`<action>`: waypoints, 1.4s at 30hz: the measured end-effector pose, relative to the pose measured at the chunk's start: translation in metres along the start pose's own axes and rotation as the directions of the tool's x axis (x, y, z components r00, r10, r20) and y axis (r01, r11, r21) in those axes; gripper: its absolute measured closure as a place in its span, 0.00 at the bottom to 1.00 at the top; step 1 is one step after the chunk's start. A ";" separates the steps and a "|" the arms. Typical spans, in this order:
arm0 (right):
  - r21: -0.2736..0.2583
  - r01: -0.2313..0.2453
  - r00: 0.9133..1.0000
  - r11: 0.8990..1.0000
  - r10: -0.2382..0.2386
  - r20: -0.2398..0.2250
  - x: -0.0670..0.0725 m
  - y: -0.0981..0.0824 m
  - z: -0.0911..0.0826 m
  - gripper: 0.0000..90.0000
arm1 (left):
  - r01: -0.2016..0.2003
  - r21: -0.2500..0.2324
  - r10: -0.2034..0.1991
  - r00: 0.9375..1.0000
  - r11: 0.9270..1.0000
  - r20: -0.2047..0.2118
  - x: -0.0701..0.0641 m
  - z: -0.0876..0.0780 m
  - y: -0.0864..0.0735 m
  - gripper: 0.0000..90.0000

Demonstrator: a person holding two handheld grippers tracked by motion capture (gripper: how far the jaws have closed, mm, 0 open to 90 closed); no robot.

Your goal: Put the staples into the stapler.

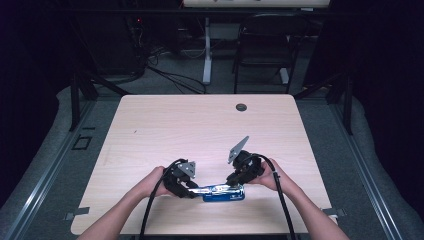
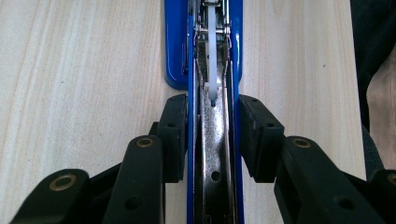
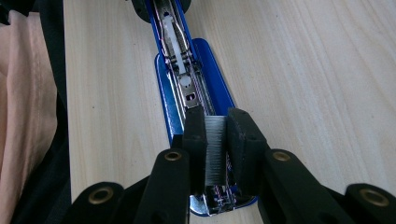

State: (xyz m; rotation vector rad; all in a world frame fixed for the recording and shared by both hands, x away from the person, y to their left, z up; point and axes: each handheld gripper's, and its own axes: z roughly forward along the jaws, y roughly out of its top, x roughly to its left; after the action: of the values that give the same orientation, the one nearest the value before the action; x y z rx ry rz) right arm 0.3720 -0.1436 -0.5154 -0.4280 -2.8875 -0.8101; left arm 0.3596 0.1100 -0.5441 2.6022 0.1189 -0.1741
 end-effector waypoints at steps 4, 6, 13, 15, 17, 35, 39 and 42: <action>0.005 0.011 1.000 1.000 -0.011 0.000 -0.001 -0.001 0.001 0.87 | -0.001 -0.001 0.001 1.000 1.000 -0.002 0.000 0.000 0.000 0.72; 0.003 0.018 1.000 1.000 -0.018 -0.002 -0.001 -0.002 0.002 0.87 | -0.002 -0.001 0.002 1.000 1.000 -0.002 0.000 0.000 0.000 0.72; 0.019 0.056 0.998 0.998 -0.056 -0.007 0.000 -0.003 0.005 0.87 | -0.001 -0.002 0.001 1.000 1.000 -0.001 0.000 0.000 0.000 0.72; 0.026 0.063 0.998 0.998 -0.063 -0.007 0.000 -0.003 0.006 0.87 | -0.001 -0.002 0.001 1.000 1.000 -0.001 0.000 0.000 0.000 0.72; 0.025 0.071 0.997 0.997 -0.071 -0.010 0.000 -0.003 0.006 0.87 | -0.001 -0.002 0.001 1.000 1.000 -0.001 0.000 0.000 0.000 0.72; 0.027 0.146 0.989 0.989 -0.146 -0.015 0.001 -0.004 0.005 0.87 | 0.001 -0.002 -0.001 1.000 1.000 0.004 0.001 0.000 0.000 0.72; 0.025 0.149 0.989 0.988 -0.149 -0.017 0.001 -0.005 0.002 0.87 | 0.002 -0.002 -0.002 1.000 1.000 0.004 0.001 0.000 0.000 0.72; 0.029 0.156 0.988 0.987 -0.155 -0.018 0.001 -0.006 0.001 0.87 | 0.003 -0.002 -0.003 1.000 1.000 0.004 0.001 0.001 0.000 0.72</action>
State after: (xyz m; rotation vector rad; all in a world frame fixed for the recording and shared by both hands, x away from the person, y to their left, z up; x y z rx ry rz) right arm 0.3691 -0.1474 -0.5189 -0.1939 -2.9433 -0.7853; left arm 0.3605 0.1097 -0.5448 2.5992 0.1215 -0.1806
